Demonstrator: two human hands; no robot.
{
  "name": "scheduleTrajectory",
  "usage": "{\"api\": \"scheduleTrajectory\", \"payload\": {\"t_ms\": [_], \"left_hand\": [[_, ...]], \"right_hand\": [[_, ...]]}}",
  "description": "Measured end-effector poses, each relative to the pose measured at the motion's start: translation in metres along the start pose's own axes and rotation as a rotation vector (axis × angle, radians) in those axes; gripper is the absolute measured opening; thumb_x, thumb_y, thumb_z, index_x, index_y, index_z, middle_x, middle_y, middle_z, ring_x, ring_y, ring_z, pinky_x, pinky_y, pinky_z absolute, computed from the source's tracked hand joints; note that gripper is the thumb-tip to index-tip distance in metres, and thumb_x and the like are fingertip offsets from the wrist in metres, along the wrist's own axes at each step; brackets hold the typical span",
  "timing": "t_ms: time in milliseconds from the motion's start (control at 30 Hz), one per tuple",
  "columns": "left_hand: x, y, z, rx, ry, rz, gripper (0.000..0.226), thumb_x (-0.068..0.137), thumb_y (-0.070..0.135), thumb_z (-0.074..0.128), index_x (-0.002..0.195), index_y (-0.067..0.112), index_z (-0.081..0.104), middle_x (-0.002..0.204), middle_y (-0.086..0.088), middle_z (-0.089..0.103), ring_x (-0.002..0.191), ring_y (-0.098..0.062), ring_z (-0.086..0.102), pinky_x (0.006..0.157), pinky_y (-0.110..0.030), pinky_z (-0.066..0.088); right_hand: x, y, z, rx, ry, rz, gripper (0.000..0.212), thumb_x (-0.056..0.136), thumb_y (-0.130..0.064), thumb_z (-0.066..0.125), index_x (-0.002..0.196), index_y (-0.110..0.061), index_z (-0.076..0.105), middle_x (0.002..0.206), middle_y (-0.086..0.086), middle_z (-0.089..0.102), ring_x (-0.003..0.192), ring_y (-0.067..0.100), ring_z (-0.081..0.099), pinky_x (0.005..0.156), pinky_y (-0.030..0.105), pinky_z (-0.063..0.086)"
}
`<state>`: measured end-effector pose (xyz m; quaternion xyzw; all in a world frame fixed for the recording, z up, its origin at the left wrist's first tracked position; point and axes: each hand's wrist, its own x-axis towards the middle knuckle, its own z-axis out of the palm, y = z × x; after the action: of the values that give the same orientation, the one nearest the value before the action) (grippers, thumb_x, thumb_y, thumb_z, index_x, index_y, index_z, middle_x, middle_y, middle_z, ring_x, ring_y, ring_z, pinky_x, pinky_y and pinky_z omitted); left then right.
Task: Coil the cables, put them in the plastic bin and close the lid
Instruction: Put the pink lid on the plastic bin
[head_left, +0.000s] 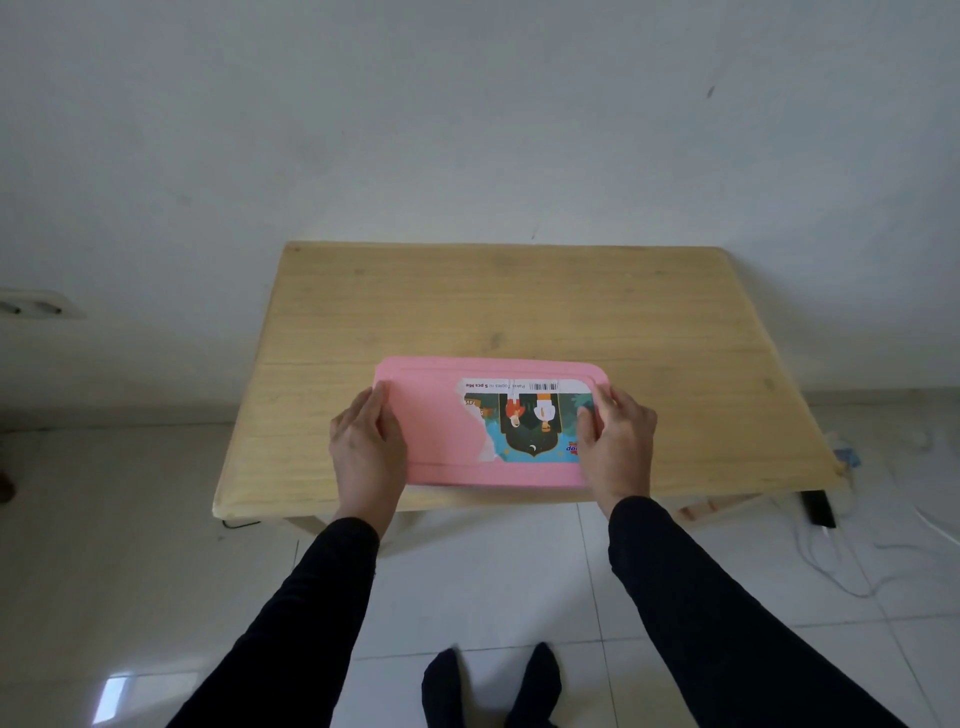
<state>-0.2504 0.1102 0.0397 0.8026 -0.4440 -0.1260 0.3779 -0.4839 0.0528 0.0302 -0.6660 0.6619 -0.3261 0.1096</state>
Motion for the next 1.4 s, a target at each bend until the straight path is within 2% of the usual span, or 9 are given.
{"api": "scheduleTrajectory", "payload": {"t_ms": [133, 233, 367, 500, 633, 900, 1133, 1300, 1400], "left_hand": [[-0.002, -0.002, 0.001, -0.055, 0.009, 0.001, 0.033, 0.096, 0.015, 0.042, 0.123, 0.013, 0.060, 0.125, -0.003, 0.062, 0.113, -0.028, 0.056, 0.094, -0.033, 0.038], [-0.004, 0.001, -0.002, -0.158, 0.005, -0.083, 0.032, 0.097, 0.020, 0.042, 0.123, 0.019, 0.061, 0.116, 0.003, 0.066, 0.105, -0.023, 0.059, 0.086, -0.023, 0.037], [-0.013, -0.008, -0.012, -0.346, -0.144, -0.116, 0.036, 0.098, 0.024, 0.042, 0.133, 0.029, 0.050, 0.133, 0.013, 0.051, 0.121, -0.001, 0.045, 0.099, -0.016, 0.032], [-0.023, -0.018, -0.006, -0.497, -0.119, -0.057, 0.036, 0.098, 0.016, 0.043, 0.133, 0.019, 0.050, 0.134, 0.013, 0.047, 0.117, 0.017, 0.041, 0.096, -0.001, 0.029], [-0.019, -0.008, 0.003, -0.553, -0.041, -0.147, 0.037, 0.096, 0.009, 0.042, 0.130, 0.018, 0.053, 0.129, 0.014, 0.050, 0.119, 0.005, 0.044, 0.093, 0.003, 0.028], [0.048, 0.017, 0.027, -0.587, -0.029, -0.162, 0.037, 0.096, 0.013, 0.042, 0.131, 0.020, 0.053, 0.128, 0.013, 0.052, 0.118, 0.004, 0.045, 0.088, 0.006, 0.028], [0.129, 0.049, 0.074, -0.630, 0.019, -0.176, 0.037, 0.096, 0.015, 0.042, 0.132, 0.019, 0.052, 0.129, 0.014, 0.051, 0.117, 0.006, 0.044, 0.088, 0.007, 0.028], [0.178, 0.060, 0.105, -0.609, 0.041, -0.204, 0.037, 0.096, 0.016, 0.043, 0.131, 0.019, 0.052, 0.132, 0.012, 0.051, 0.119, 0.002, 0.046, 0.086, 0.008, 0.028], [0.200, 0.060, 0.118, -0.570, 0.051, -0.226, 0.036, 0.096, 0.017, 0.044, 0.131, 0.019, 0.053, 0.135, 0.006, 0.053, 0.120, 0.000, 0.047, 0.089, 0.006, 0.029]], "right_hand": [[-0.003, 0.000, 0.000, 0.019, -0.001, 0.008, 0.035, 0.088, -0.009, 0.058, 0.123, -0.007, 0.058, 0.115, 0.017, 0.061, 0.101, 0.039, 0.045, 0.084, 0.041, 0.045], [-0.005, 0.000, -0.004, 0.097, -0.018, 0.043, 0.035, 0.088, -0.008, 0.058, 0.122, -0.010, 0.059, 0.119, 0.016, 0.059, 0.107, 0.036, 0.048, 0.089, 0.032, 0.041], [-0.022, -0.003, -0.018, 0.400, -0.156, 0.254, 0.039, 0.092, -0.015, 0.052, 0.129, -0.028, 0.053, 0.109, -0.006, 0.057, 0.099, 0.000, 0.053, 0.083, 0.000, 0.034], [-0.040, -0.005, -0.015, 0.586, -0.106, 0.357, 0.039, 0.091, -0.013, 0.053, 0.127, -0.028, 0.055, 0.116, -0.012, 0.060, 0.096, -0.018, 0.053, 0.081, -0.003, 0.036], [-0.032, -0.009, -0.009, 0.599, -0.068, 0.385, 0.037, 0.090, -0.014, 0.053, 0.126, -0.026, 0.057, 0.122, -0.013, 0.060, 0.100, -0.011, 0.058, 0.085, 0.001, 0.040], [0.040, -0.014, 0.009, 0.591, -0.036, 0.344, 0.039, 0.088, -0.015, 0.054, 0.125, -0.027, 0.057, 0.116, -0.018, 0.058, 0.102, 0.002, 0.060, 0.093, 0.017, 0.042], [0.146, -0.009, 0.036, 0.571, -0.097, 0.316, 0.040, 0.088, -0.020, 0.054, 0.126, -0.032, 0.055, 0.111, -0.015, 0.062, 0.102, 0.003, 0.060, 0.091, 0.011, 0.041], [0.207, -0.003, 0.063, 0.561, -0.151, 0.275, 0.041, 0.089, -0.019, 0.054, 0.129, -0.030, 0.052, 0.107, -0.029, 0.053, 0.098, -0.005, 0.055, 0.088, 0.004, 0.036], [0.227, 0.000, 0.079, 0.565, -0.188, 0.283, 0.041, 0.090, -0.020, 0.054, 0.129, -0.029, 0.052, 0.114, -0.022, 0.055, 0.099, -0.006, 0.055, 0.088, 0.001, 0.036]]}}
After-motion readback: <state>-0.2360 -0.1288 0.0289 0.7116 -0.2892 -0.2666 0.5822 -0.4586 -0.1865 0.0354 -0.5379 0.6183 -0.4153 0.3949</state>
